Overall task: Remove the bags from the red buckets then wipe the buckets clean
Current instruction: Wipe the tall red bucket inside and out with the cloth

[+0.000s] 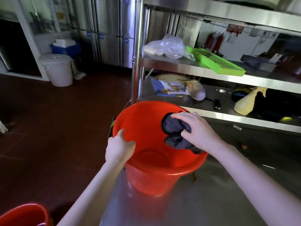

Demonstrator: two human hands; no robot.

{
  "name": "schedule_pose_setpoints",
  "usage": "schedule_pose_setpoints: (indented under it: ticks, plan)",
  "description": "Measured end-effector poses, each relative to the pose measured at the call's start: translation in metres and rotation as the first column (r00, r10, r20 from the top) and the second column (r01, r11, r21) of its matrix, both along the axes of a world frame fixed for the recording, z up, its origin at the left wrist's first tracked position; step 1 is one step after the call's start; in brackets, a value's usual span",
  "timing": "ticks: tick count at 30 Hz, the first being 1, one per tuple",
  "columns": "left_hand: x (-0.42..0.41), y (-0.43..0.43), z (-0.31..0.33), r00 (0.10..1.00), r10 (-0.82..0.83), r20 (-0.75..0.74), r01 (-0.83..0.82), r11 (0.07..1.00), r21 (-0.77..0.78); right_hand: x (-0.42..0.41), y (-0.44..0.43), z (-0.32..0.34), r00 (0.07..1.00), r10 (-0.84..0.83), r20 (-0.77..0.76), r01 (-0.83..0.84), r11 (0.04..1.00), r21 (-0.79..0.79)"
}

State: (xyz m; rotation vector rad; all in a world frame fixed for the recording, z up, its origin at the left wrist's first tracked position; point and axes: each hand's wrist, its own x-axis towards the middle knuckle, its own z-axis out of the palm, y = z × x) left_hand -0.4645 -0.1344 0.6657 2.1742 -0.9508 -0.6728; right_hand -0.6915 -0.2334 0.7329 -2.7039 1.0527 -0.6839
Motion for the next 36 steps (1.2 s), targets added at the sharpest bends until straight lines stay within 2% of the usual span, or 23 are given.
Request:
schedule_pose_setpoints:
  ticks: [2, 4, 5, 7, 8, 10, 11, 12, 14, 17, 19, 24, 26, 29, 32, 34, 36]
  plan:
    - [-0.005, 0.011, 0.001, 0.999, -0.041, 0.035, 0.038, 0.996, 0.085, -0.012, 0.012, 0.006, 0.999, -0.047, 0.022, 0.048, 0.999, -0.008]
    - [-0.014, 0.024, 0.002, 0.954, -0.056, 0.294, 0.029, 0.995, 0.098, -0.026, 0.022, 0.014, 0.996, -0.083, 0.031, 0.083, 0.997, 0.002]
    - [-0.020, 0.031, 0.004, 0.899, -0.057, 0.434, 0.057, 0.998, 0.014, -0.033, 0.027, 0.018, 0.994, -0.099, 0.036, 0.099, 0.995, 0.008]
    - [-0.035, 0.041, 0.009, 0.786, -0.125, 0.605, 0.266, 0.952, -0.150, -0.049, 0.034, 0.025, 0.991, -0.122, 0.057, 0.121, 0.993, 0.014]
    - [-0.043, 0.045, 0.011, 0.714, -0.237, 0.659, 0.426, 0.894, -0.140, -0.056, 0.038, 0.028, 0.989, -0.126, 0.072, 0.125, 0.992, 0.019]
    - [-0.061, 0.049, 0.012, 0.528, -0.498, 0.688, 0.679, 0.734, 0.009, -0.069, 0.044, 0.034, 0.988, -0.122, 0.097, 0.119, 0.992, 0.034]
    - [-0.072, 0.051, 0.012, 0.437, -0.588, 0.681, 0.737, 0.668, 0.104, -0.076, 0.047, 0.036, 0.987, -0.118, 0.106, 0.114, 0.993, 0.039]
    - [-0.082, 0.052, 0.011, 0.368, -0.633, 0.681, 0.755, 0.631, 0.179, -0.083, 0.051, 0.037, 0.987, -0.111, 0.114, 0.107, 0.993, 0.042]
    - [-0.095, 0.050, 0.008, 0.320, -0.629, 0.709, 0.733, 0.638, 0.236, -0.097, 0.059, 0.040, 0.984, -0.103, 0.144, 0.096, 0.994, 0.056]
    - [-0.103, 0.049, 0.010, 0.345, -0.571, 0.745, 0.712, 0.677, 0.189, -0.123, 0.071, 0.041, 0.969, -0.125, 0.215, 0.106, 0.990, 0.096]
    - [-0.106, 0.050, 0.014, 0.408, -0.518, 0.752, 0.694, 0.711, 0.112, -0.140, 0.076, 0.040, 0.950, -0.140, 0.281, 0.101, 0.984, 0.148]
    - [-0.113, 0.055, 0.027, 0.593, -0.189, 0.782, 0.550, 0.805, -0.222, -0.157, 0.082, 0.043, 0.890, -0.071, 0.449, -0.050, 0.966, 0.253]
    - [-0.107, 0.060, 0.030, 0.703, -0.076, 0.707, 0.434, 0.834, -0.342, -0.146, 0.083, 0.042, 0.873, -0.027, 0.487, -0.124, 0.953, 0.275]
    - [-0.099, 0.070, 0.026, 0.886, 0.015, 0.463, 0.212, 0.875, -0.435, -0.118, 0.084, 0.038, 0.831, 0.002, 0.556, -0.168, 0.954, 0.248]
    - [-0.099, 0.080, 0.009, 0.967, 0.075, 0.245, 0.046, 0.891, -0.452, -0.083, 0.088, 0.028, 0.788, 0.021, 0.615, -0.151, 0.975, 0.160]
    - [-0.099, 0.084, -0.002, 0.980, 0.120, 0.158, -0.031, 0.877, -0.480, -0.057, 0.095, 0.012, 0.836, 0.074, 0.543, -0.167, 0.978, 0.123]
    - [-0.095, 0.084, -0.007, 0.983, 0.093, 0.160, -0.003, 0.871, -0.490, -0.030, 0.105, -0.015, 0.960, 0.113, 0.255, -0.132, 0.990, 0.057]
